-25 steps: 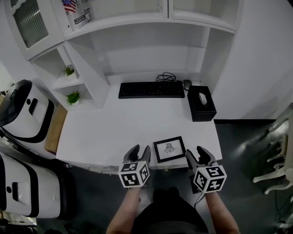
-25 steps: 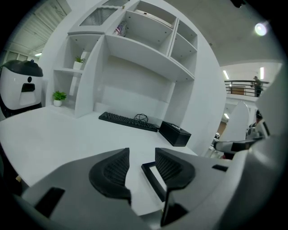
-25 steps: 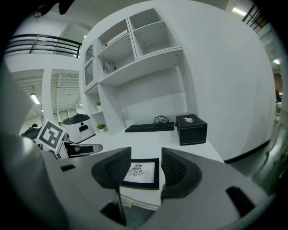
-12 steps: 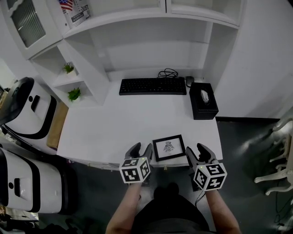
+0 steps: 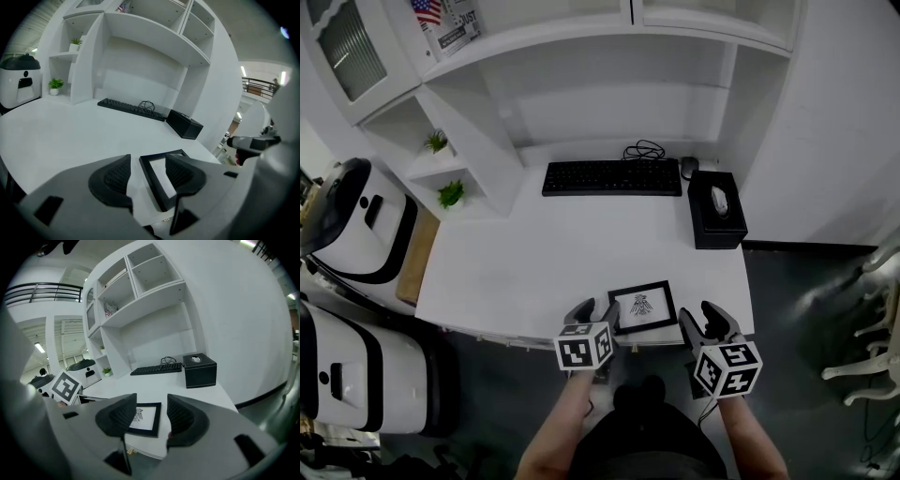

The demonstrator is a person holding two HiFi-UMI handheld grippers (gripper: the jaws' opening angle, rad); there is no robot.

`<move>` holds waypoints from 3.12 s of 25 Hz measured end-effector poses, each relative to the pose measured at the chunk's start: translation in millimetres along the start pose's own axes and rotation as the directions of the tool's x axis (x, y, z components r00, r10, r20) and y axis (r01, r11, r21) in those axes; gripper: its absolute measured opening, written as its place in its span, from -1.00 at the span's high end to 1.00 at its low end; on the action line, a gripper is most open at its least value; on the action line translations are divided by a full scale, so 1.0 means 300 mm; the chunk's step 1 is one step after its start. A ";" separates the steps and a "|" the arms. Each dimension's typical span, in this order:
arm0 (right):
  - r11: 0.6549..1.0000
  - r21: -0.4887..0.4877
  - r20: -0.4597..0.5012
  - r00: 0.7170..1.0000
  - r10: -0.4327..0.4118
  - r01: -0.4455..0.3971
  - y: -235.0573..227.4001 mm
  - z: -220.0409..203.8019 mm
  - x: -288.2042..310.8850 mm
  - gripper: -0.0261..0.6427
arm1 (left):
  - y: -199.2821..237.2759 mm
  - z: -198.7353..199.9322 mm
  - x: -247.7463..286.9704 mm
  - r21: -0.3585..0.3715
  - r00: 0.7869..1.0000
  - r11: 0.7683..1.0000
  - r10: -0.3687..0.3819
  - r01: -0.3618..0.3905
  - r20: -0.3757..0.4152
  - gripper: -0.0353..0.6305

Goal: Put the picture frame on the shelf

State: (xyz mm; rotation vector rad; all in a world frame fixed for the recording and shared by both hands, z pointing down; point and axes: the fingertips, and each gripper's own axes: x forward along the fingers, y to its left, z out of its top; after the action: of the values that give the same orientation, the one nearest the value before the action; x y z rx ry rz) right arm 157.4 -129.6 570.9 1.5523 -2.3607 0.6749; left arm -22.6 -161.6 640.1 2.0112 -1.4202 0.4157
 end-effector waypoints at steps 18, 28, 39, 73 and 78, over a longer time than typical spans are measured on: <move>0.999 0.031 -0.017 1.000 -0.008 0.008 -0.043 -0.033 0.002 0.34 | -0.033 -0.079 0.101 0.026 0.989 0.999 0.024 -0.021 -0.148 0.28; 1.000 -0.010 -0.033 0.999 0.011 -0.011 -0.028 -0.031 0.039 0.34 | -0.032 -0.084 0.120 0.066 0.972 0.997 0.059 -0.045 -0.228 0.30; 0.994 -0.105 -0.152 0.988 0.014 -0.030 -0.026 -0.070 0.161 0.29 | -0.027 -0.081 0.125 0.056 0.971 0.995 0.090 -0.080 -0.222 0.37; 0.984 -0.173 -0.449 0.892 -0.048 -0.034 -0.040 -0.255 0.376 0.60 | -0.016 -0.080 0.125 0.016 0.974 0.998 0.070 -0.068 -0.216 0.40; 0.986 -0.164 -0.449 0.893 -0.042 -0.036 -0.039 -0.253 0.375 0.62 | -0.017 -0.079 0.124 0.021 0.973 0.997 0.077 -0.074 -0.218 0.40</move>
State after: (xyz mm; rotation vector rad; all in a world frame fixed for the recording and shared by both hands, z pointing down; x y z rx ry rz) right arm 118.0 -186.1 688.6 1.1731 -2.0068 0.7223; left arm -1.8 -172.0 678.1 1.8610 -1.3617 0.6598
